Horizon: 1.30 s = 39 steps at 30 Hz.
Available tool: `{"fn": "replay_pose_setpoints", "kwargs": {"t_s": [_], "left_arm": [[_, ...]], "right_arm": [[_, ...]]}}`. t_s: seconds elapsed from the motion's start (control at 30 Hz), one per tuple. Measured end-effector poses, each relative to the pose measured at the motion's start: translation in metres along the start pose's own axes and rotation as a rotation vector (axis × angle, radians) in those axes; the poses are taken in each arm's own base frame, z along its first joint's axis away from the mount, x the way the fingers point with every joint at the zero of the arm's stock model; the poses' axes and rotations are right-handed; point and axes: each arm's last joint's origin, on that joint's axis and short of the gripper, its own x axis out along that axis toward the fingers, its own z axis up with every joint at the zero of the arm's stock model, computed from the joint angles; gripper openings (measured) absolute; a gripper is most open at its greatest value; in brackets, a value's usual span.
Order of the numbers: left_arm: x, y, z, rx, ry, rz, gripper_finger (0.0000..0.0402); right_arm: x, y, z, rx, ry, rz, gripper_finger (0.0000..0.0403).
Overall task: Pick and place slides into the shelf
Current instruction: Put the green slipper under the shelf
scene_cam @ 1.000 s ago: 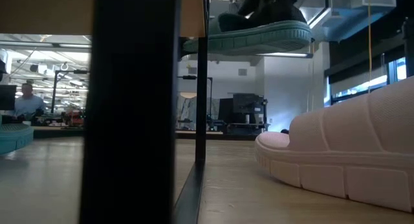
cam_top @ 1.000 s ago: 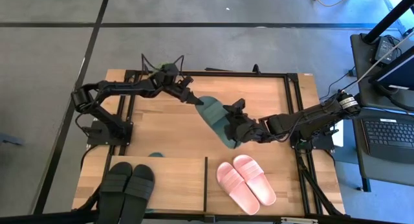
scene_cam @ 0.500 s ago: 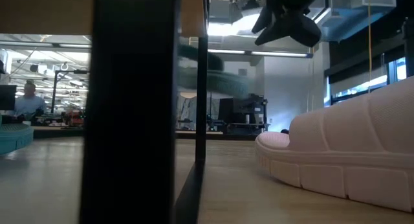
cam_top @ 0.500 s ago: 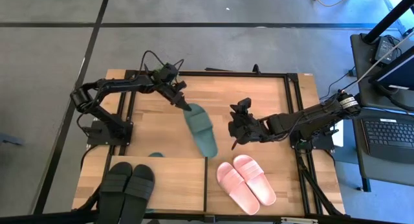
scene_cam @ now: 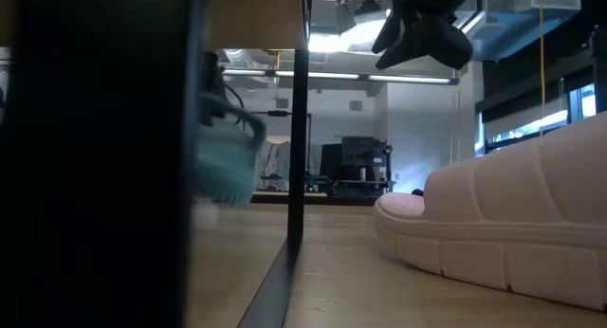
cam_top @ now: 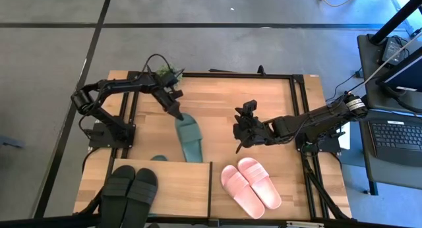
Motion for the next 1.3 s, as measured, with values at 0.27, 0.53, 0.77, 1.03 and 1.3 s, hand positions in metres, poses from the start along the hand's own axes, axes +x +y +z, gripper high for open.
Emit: {"fn": "replay_pose_setpoints", "kwargs": {"t_s": [0.27, 0.53, 0.77, 1.03, 1.3], "left_arm": [[0.008, -0.003, -0.011, 0.048, 0.091, 0.029, 0.0038], [0.032, -0.018, -0.028, 0.152, 0.241, 0.06, 0.0038], [0.053, -0.031, -0.038, 0.207, 0.311, 0.114, 0.0039], [0.071, -0.045, -0.042, 0.285, 0.322, 0.094, 0.004], [0.091, -0.044, -0.051, 0.298, 0.403, 0.12, 0.0039]], "right_arm": [[0.0, 0.0, 0.0, 0.007, 0.0, 0.0, 0.0177], [0.004, -0.002, -0.001, 0.056, 0.002, 0.023, 0.0177], [0.007, -0.002, -0.002, 0.096, -0.007, 0.069, 0.0177], [0.007, -0.002, -0.002, 0.1, -0.007, 0.07, 0.0177], [0.007, -0.002, -0.002, 0.101, -0.007, 0.07, 0.0177]]}}
